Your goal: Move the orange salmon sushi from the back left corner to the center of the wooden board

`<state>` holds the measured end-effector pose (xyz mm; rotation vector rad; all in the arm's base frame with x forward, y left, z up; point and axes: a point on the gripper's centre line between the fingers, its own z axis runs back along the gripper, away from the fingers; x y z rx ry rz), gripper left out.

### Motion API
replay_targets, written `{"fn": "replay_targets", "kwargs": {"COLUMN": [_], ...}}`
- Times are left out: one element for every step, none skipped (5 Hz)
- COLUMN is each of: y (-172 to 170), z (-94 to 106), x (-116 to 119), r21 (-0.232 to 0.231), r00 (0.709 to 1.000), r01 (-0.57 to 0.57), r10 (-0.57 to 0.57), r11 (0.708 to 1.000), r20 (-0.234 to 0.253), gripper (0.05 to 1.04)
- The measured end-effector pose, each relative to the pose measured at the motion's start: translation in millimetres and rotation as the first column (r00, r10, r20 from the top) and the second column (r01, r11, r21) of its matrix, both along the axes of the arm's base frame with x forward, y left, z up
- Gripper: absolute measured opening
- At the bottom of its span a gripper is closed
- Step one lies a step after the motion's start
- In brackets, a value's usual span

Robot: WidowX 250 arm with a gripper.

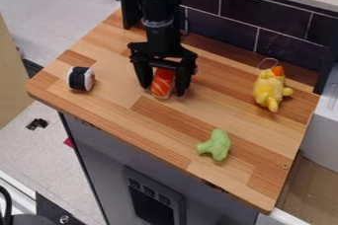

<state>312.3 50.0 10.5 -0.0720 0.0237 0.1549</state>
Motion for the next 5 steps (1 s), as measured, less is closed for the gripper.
{"fn": "replay_targets", "kwargs": {"y": [-5.2,-4.7,-1.3,4.2,7.3], "z": [35.6,62.5,77.2,87.8,102.5], "x": [7.1,10.5,12.1,9.6,8.7], "r21": [-0.059,-0.071,-0.059,-0.048,-0.030], "r00": [1.000,0.999,0.999,1.000,0.999], "r01": [-0.008,-0.007,0.008,0.022,0.034], "r10": [0.010,0.011,-0.006,-0.022,-0.033], "r11": [0.998,0.997,0.998,0.999,0.999], "r20": [0.029,0.054,0.036,0.015,0.035], "gripper": [1.001,1.001,1.001,1.001,1.001]}}
